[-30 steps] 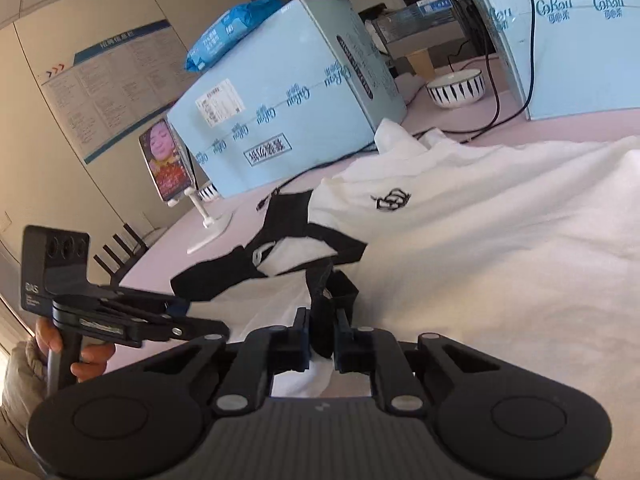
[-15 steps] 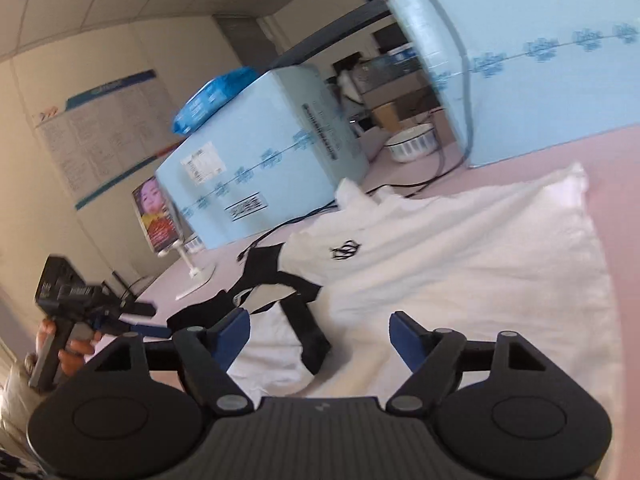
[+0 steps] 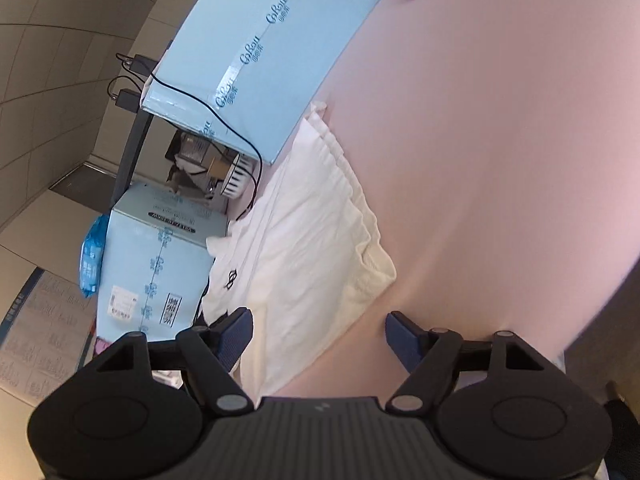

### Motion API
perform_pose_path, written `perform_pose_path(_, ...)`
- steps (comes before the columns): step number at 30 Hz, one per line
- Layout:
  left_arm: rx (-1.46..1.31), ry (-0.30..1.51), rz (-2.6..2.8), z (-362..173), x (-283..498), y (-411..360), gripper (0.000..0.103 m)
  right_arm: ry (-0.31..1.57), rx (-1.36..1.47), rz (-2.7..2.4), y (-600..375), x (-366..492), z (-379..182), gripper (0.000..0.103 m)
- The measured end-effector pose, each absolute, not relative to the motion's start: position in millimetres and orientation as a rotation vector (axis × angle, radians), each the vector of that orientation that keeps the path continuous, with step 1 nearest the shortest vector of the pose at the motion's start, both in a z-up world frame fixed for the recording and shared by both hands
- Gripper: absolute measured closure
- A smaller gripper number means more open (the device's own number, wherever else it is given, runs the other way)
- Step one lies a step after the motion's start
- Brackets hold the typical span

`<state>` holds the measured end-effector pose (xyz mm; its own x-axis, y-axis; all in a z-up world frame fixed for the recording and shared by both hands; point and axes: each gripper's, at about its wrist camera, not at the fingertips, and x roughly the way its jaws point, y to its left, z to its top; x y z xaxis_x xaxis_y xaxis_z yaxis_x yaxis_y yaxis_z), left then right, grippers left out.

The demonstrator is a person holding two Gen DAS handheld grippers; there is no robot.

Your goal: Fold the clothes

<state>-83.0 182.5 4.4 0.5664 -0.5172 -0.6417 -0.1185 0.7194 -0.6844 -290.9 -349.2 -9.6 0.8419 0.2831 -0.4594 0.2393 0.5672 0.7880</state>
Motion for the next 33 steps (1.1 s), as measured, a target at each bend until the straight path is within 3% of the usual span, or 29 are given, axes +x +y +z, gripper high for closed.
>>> perform_pose_path(2, -0.645, 0.929, -0.242, 8, -82, 168, 0.027, 0.547, 0.879, -0.023, -335, -277, -10, 0.045)
perform_pose_path(3, -0.572, 0.917, -0.230, 12, -84, 160, 0.038, 0.547, 0.854, -0.048, -333, -272, -12, 0.076)
perform_pose_path(4, -0.529, 0.913, -0.216, 14, -86, 157, 0.058, 0.553, 0.846, -0.075, -333, -268, -17, 0.099)
perform_pose_path(5, -0.484, 0.917, -0.196, 16, -89, 155, 0.068, 0.559, 0.853, -0.089, -335, -264, -21, 0.099)
perform_pose_path(6, -0.507, 0.940, -0.201, 16, -88, 161, 0.090, 0.564, 0.928, -0.046, -345, -265, -23, 0.099)
perform_pose_path(8, -0.603, 1.019, -0.260, 16, -84, 180, 0.096, 0.526, 0.982, -0.016, -361, -274, -17, 0.099)
perform_pose_path(13, -0.667, 0.941, -0.266, 44, -105, 217, 0.095, 0.432, 0.984, -0.031, -387, -300, 3, 0.099)
perform_pose_path(16, -0.672, 1.007, -0.211, 26, -107, 224, 0.090, 0.578, 0.974, -0.091, -385, -287, -24, 0.100)
perform_pose_path(18, -0.689, 1.069, -0.186, 9, -106, 226, 0.084, 0.548, 1.000, -0.070, -391, -293, -29, 0.095)
perform_pose_path(20, -0.753, 1.052, -0.179, 13, -112, 236, 0.071, 0.524, 0.991, -0.118, -394, -299, -14, 0.072)
perform_pose_path(21, -0.780, 1.036, -0.167, 20, -116, 242, 0.054, 0.499, 0.973, -0.147, -394, -303, -6, 0.044)
perform_pose_path(22, -0.774, 0.963, -0.145, 32, -124, 247, 0.043, 0.418, 0.888, -0.202, -389, -311, 7, 0.031)
perform_pose_path(26, -0.699, 0.803, -0.225, 67, -132, 228, 0.034, 0.233, 0.577, -0.165, -355, -312, 50, 0.031)
perform_pose_path(33, -0.706, 0.971, -0.667, 23, -98, 108, 0.030, 0.434, 0.792, 0.752, -266, -229, 31, 0.037)
